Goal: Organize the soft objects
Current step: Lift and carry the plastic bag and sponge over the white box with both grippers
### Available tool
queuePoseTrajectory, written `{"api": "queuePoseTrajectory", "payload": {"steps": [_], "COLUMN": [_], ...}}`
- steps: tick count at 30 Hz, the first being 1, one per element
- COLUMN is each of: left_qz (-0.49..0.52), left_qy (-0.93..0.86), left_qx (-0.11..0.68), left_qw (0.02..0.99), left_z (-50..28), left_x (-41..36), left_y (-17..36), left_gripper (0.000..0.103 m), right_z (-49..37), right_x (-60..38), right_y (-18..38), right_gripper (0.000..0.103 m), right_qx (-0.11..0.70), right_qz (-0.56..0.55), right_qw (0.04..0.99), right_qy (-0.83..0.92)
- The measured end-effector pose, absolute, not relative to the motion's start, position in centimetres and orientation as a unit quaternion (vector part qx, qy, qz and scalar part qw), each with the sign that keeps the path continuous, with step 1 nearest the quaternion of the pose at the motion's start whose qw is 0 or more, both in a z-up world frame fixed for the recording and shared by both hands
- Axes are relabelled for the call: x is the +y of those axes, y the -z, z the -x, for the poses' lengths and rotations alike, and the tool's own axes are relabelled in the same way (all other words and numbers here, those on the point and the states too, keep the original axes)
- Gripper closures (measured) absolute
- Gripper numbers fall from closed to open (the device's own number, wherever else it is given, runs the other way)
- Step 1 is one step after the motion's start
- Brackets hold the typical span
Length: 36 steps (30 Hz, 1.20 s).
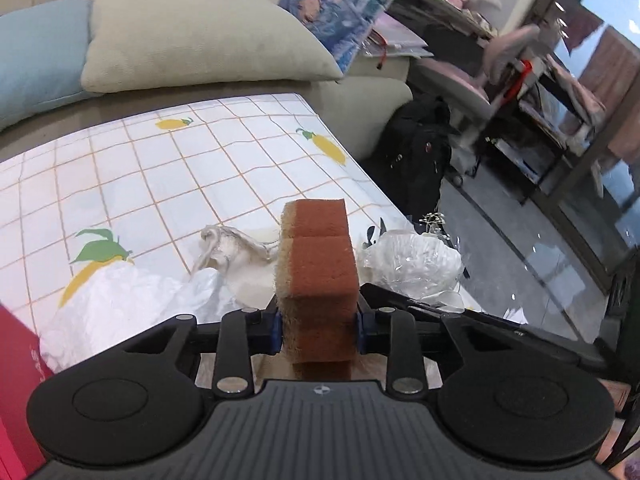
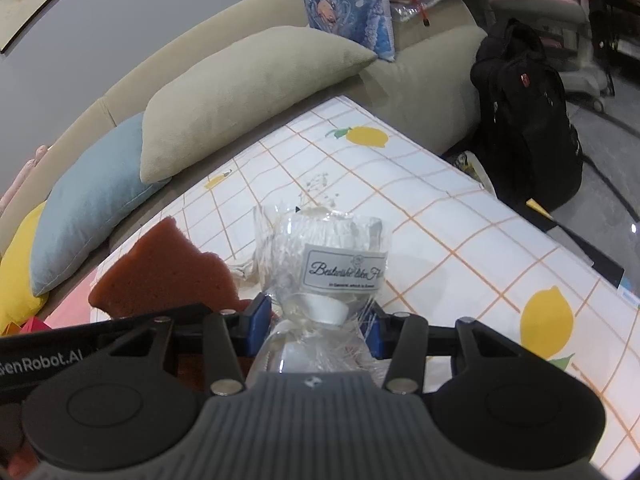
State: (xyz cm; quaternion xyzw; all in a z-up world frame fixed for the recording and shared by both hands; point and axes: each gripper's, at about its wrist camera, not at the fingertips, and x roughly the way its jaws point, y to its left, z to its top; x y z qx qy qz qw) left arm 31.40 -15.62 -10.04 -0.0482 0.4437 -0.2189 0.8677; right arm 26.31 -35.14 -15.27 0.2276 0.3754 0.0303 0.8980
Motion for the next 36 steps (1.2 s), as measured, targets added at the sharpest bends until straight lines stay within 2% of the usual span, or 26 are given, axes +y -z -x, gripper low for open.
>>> {"api": "queuePoseTrajectory", "payload": {"steps": [8,19,29,36], "left_qz": [0.037,0.029,0.058,0.081], "left_qy": [0.193,0.177,0.102,0.018], "left_qx": [0.401,0.356,0.314,0.328], "left_qw": [0.895,0.917,0.942,0.941], "left_z": [-28.2,-20.0,-12.8,-10.4], "left_x": [-14.4,-10.3,-1.2,5.3], "left_y": [6.0,0.7,-2.8,-3.1], "left_gripper": [0.068,0.068,0.068,0.068], "right_z": [-23.9,-18.4,-12.1,-10.1], "right_x": [-34.2,-31.2,-21.9,-15.0], "right_y": [13.3,8.5,4.0,0.8], "right_gripper": [0.056,0.056,0.056,0.056], "right_qx": [0.334,0.308,0.305,0.290], "right_qz": [-0.187,-0.168,-0.126,-0.076], "right_qw": [0.922,0.931,0.913,0.899], "right_qy": [-0.057,-0.103,-0.238,-0.319]}}
